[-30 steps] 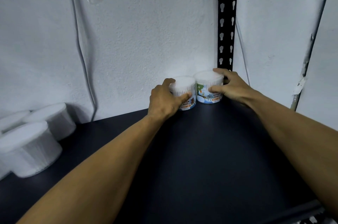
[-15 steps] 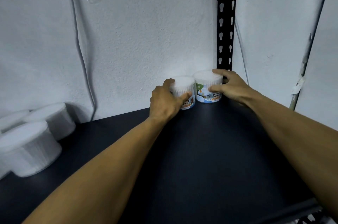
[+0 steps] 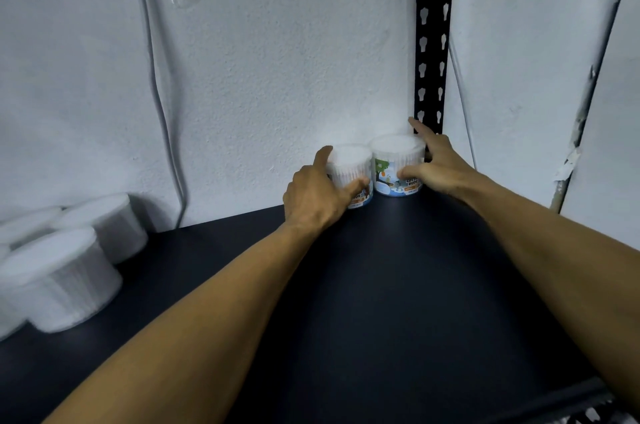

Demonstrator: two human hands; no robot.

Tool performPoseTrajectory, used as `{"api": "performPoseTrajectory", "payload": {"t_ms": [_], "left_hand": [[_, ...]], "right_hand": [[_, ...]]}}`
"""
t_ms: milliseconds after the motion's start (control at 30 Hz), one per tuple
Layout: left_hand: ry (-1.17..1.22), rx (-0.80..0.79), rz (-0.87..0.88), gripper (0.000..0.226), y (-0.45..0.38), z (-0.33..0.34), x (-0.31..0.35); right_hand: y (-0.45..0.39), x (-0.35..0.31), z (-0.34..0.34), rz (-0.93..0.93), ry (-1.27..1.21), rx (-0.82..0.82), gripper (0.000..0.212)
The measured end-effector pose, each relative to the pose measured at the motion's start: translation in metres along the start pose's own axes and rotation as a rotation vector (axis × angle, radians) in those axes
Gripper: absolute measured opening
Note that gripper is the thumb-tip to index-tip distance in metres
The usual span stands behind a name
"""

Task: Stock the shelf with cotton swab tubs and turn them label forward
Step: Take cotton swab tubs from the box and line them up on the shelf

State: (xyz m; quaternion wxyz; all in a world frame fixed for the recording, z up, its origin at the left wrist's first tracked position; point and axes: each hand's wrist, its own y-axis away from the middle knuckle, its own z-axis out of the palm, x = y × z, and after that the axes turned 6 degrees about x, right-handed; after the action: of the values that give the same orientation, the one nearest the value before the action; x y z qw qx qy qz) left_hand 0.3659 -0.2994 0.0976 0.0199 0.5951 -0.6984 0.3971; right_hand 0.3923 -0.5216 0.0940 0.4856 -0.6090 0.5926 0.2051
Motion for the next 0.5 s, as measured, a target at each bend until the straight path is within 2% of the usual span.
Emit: {"api": "performPoseTrajectory", "payload": {"t_ms": [100,200,333,400,500], "left_hand": [[-0.042,0.014,-0.034,0.097,0.0,-0.01,0.003],[-0.07,0.029,-0.015,0.092,0.004,-0.026,0.001],[-0.17,0.063,0.1,0.072,0.019,-0.065,-0.008],[-0.22,0.064,0.195,0.061,0.031,-0.093,-0.019],[-0.297,0.045,0.268,0.052,0.049,-0.145,-0.044]], "right_hand": [[0.006,-0.005,0.001,-0.022,0.084,0.036,0.107],[0.02,-0.015,-0.002,0.006,0.186,0.112,0.107],[0.051,-0.042,0.002,-0.068,0.381,0.309,0.093],[0.07,-0.061,0.012,-0.15,0.406,0.405,0.079],[0.096,-0.097,0.043,-0.266,0.399,0.396,0.056]]}}
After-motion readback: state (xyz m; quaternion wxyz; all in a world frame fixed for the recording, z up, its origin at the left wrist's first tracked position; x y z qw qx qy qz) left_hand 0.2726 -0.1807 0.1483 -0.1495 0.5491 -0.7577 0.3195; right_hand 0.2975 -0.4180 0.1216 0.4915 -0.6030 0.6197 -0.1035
